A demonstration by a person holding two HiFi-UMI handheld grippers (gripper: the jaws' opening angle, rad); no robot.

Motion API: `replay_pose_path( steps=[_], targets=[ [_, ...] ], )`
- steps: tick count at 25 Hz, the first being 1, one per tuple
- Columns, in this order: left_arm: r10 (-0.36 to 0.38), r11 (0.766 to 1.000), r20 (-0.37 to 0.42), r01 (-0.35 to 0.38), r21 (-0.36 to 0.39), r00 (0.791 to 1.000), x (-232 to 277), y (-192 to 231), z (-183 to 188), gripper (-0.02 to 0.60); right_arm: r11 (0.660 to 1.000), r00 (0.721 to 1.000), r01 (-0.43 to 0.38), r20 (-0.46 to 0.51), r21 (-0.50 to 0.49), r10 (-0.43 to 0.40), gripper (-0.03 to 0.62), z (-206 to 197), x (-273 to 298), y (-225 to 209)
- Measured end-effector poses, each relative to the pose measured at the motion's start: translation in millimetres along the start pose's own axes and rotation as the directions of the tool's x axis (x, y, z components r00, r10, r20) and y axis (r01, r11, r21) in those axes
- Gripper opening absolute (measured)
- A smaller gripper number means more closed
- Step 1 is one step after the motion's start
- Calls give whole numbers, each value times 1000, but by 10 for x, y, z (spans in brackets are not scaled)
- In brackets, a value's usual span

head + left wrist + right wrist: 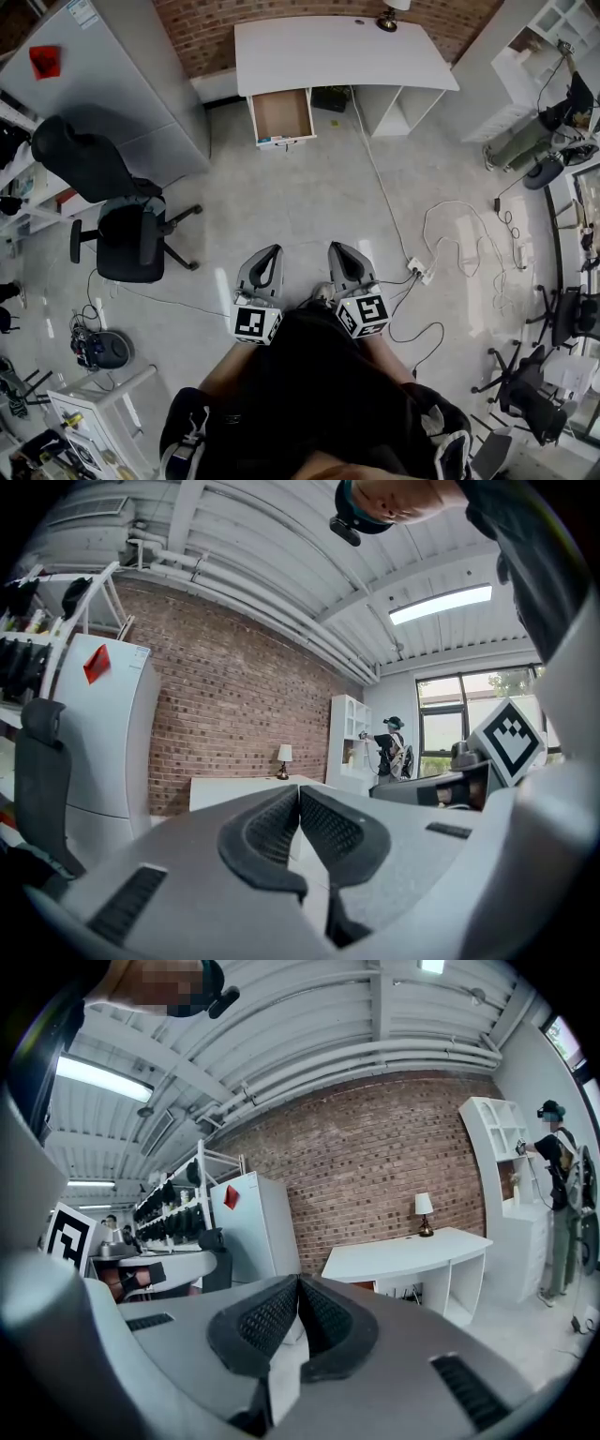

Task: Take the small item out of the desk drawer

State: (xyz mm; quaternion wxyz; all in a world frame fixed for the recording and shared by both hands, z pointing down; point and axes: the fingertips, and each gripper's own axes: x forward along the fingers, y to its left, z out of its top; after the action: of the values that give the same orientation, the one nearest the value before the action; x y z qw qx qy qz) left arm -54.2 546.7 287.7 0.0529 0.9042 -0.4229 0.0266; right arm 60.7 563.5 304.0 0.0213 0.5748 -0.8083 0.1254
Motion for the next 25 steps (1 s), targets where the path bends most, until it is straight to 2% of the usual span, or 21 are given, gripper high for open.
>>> replay_pose_path(
  steps=[7, 13, 20, 25],
  targets=[
    [50, 999, 0, -50, -8, 999, 245, -206, 2, 9, 999, 999, -44, -21, -8, 43, 28, -38, -69, -343],
    [122, 992, -23, -122, -12, 992, 386, -322, -114, 9, 996, 995, -87, -41, -16, 86, 28, -145, -39, -709],
    [140, 989, -49, -142, -37, 989, 770, -75, -242, 9, 996, 994, -85, -70, -4, 85, 28, -190, 368, -997],
    [137, 988, -46, -139, -60, 990, 1200, 395, -254, 9, 996, 991, -89, -101, -16, 87, 28, -161, 942, -1079]
  ],
)
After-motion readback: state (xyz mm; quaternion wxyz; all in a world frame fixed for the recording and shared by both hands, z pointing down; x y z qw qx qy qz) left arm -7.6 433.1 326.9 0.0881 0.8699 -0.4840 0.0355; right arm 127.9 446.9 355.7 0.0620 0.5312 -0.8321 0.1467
